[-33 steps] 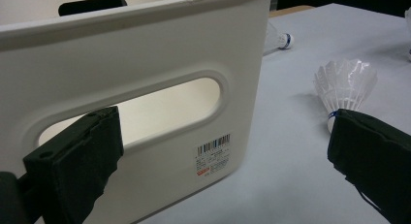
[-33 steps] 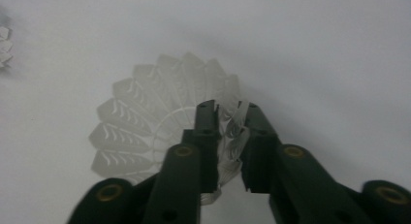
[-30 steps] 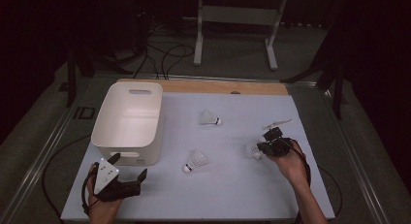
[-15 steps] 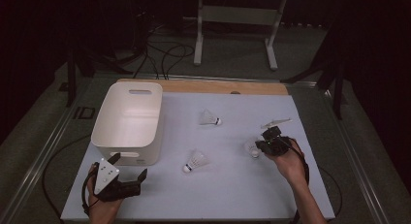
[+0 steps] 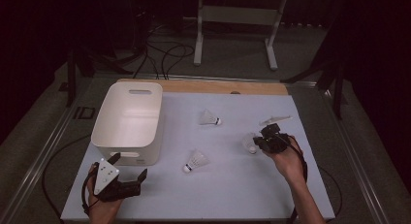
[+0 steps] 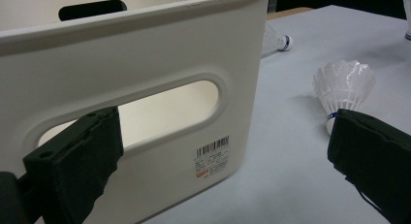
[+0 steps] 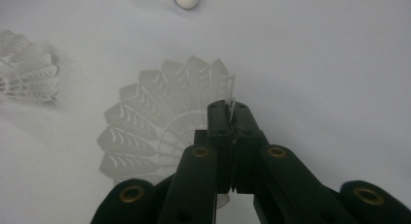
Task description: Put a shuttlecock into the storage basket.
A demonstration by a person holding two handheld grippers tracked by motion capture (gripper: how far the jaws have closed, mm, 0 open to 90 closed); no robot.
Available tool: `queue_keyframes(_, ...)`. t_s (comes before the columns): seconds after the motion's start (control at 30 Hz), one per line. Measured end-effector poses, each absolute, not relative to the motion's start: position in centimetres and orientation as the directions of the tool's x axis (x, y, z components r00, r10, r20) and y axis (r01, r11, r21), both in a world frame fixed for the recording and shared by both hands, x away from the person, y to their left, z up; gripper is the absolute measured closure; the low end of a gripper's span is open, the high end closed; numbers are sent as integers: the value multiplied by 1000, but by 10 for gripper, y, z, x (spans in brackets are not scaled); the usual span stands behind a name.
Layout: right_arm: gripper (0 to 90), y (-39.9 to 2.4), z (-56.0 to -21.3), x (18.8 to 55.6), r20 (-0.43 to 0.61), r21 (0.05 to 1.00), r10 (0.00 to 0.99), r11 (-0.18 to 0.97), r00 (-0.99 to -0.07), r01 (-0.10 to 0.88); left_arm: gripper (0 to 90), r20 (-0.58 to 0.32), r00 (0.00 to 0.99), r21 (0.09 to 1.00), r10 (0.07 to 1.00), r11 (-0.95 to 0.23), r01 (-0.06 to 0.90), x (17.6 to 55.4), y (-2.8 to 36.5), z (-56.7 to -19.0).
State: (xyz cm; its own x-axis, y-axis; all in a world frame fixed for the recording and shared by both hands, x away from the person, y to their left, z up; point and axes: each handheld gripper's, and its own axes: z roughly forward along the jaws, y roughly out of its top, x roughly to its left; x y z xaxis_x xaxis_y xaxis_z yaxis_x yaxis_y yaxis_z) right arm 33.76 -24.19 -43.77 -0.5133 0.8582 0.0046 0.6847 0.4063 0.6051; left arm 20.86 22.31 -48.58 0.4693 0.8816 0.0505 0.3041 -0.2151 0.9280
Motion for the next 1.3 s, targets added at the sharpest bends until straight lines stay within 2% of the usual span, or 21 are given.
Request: queue_keyframes(1.3, 890, -208, -397, 347, -2, 686, 831, 406, -557, 604, 2, 53, 479, 929, 876, -220, 299, 209, 222, -486)
